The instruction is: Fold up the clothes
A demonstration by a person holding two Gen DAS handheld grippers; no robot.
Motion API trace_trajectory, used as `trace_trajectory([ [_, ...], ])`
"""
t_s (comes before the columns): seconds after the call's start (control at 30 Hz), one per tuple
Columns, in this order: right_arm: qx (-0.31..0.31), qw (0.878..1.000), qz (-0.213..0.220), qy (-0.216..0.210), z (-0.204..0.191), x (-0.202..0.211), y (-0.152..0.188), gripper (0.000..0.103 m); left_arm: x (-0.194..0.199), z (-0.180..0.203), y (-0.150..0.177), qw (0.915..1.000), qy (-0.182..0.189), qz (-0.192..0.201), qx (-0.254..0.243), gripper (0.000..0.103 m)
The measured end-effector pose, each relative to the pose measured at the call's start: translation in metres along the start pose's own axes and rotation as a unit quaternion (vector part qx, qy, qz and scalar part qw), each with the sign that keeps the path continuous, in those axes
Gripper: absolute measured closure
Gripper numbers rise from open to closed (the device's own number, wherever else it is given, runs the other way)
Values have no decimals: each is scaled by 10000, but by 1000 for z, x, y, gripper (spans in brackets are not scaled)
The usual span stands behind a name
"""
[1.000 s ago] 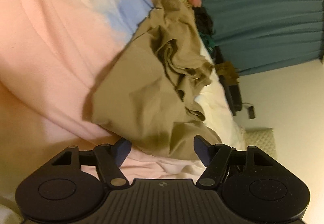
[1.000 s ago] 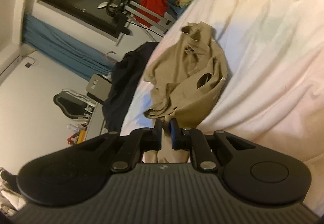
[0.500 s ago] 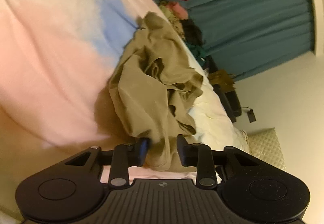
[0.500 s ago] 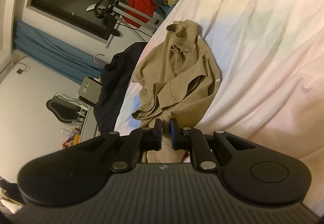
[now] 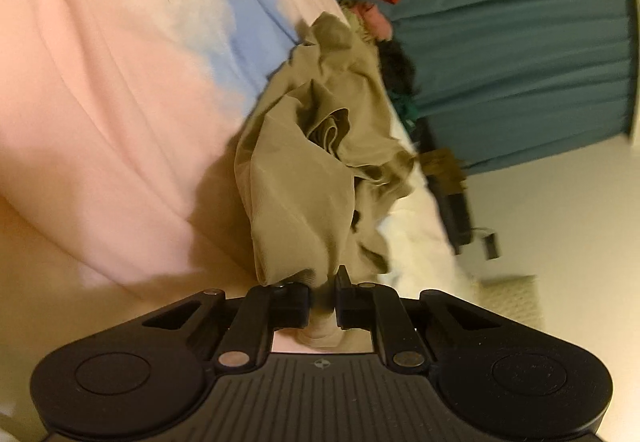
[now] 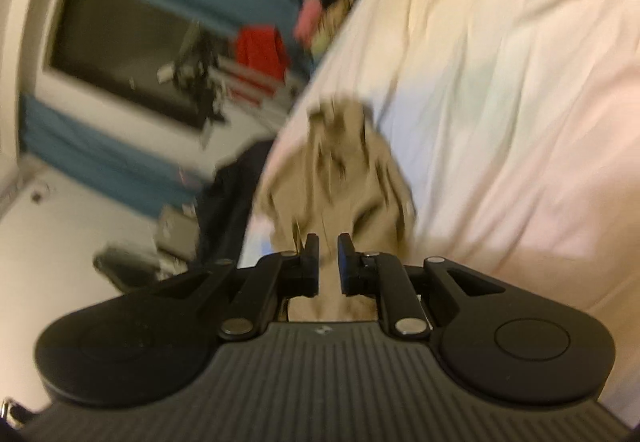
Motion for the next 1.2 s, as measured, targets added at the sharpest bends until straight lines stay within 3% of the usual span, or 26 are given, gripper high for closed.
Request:
trace_trajectory([
  [0.13,-75,9993,-179,-308,-12,-1,7,88,-2,9,-8,9989,407,122,217,93],
  [0.2,-255,9967,-574,-513,-20,-13,26,67,-1,17,-12,9975,626,220,229,93],
  [0.23,-420,9930,-871,-678,-24,-21,40,36,0,21,-14,9967,732,271,214,93],
  [0.27,-610,9881,-1127,-846,-28,-26,52,14,1,25,-16,9958,832,321,209,93],
  [0.37,-1293,9673,-1782,-1258,-32,-47,87,14,2,29,-19,9940,979,413,251,93],
  [0.47,-1762,9532,-2115,-1254,-21,-66,107,14,3,29,-20,9933,1018,451,310,93],
  [0.6,-1711,9722,-1419,-729,9,-67,84,18,5,25,-22,9928,1023,480,396,93],
  [0.63,-1680,9761,-1226,-628,15,-64,75,32,6,25,-22,9928,1018,488,405,93],
  [0.7,-1591,9817,-993,-345,26,-59,64,48,7,25,-23,9929,1004,494,406,93],
  [0.73,-1497,9845,-899,-181,29,-57,60,69,8,25,-22,9929,1002,496,395,93],
  [0.77,-1403,9868,-804,-16,33,-55,57,79,11,26,-21,9932,991,484,363,94],
  [0.83,-1123,9915,-653,40,28,-51,53,87,13,28,-19,9942,931,480,248,94],
  [0.97,-254,9984,-498,71,-6,-44,46,88,24,40,-23,9943,830,665,-101,94],
  [1.2,391,9986,-329,-121,-62,8,36,88,73,89,-10,9898,822,843,-799,95],
])
Point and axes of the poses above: each gripper's, at about its wrist camera, not at the fingertips, and x roughly against the way its jaws point, z to its right, y to its underside, the point moved 10 cm from there along -x, roughly the way its jaws point, and after that the axes turned 3 degrees about -z, right-handed, at the moved point
